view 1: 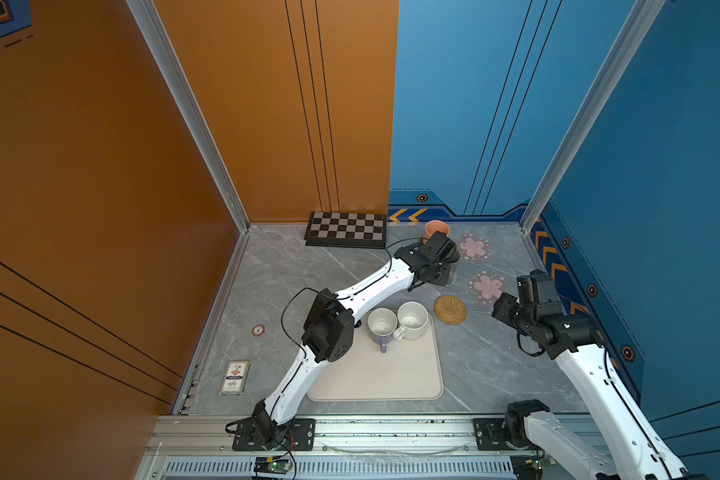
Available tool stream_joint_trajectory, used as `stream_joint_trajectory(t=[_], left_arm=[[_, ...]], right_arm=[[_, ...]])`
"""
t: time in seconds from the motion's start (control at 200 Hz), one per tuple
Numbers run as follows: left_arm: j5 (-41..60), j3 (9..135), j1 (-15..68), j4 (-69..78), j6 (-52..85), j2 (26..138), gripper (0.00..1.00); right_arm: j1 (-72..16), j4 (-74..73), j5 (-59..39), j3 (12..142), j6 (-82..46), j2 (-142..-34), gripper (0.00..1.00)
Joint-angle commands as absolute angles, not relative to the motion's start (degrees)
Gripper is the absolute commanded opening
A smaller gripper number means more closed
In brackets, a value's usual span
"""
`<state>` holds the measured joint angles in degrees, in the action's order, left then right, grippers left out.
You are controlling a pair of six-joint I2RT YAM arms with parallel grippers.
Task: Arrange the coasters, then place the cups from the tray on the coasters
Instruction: 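Raise the left gripper off the grey mug and draw it back, then move the left gripper over the black mug while right gripper reaches the speckled mug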
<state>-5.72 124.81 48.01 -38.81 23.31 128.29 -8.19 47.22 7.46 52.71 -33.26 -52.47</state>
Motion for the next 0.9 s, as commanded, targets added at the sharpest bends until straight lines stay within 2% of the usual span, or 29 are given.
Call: stream_joint_trajectory(t=[0.0,0.16,0.425,0.681,0.896], left_arm=[[-11.95,119.6,45.26,-38.32,17.38,113.93,0.2],[-17.15,107.37,43.1,-38.36,13.67,98.93,0.24],[-15.76,88.15,36.65,-38.32,14.59,80.95,0.31],[-8.86,76.13,26.5,-38.24,17.25,72.67,0.35],[1.37,70.87,21.19,-38.05,20.06,71.71,0.35]], right_arm=[[-8.06,49.43,6.79,55.8,-32.75,-53.25,0.61],[-10.8,50.61,7.42,58.09,-35.62,-55.69,0.6],[-22.61,53.37,11.96,65.3,-40.18,-61.52,0.59],[-29.44,57.67,8.16,69.52,-43.68,-65.69,0.59],[-36.67,61.96,9.0,68.65,-43.98,-65.99,0.58]])
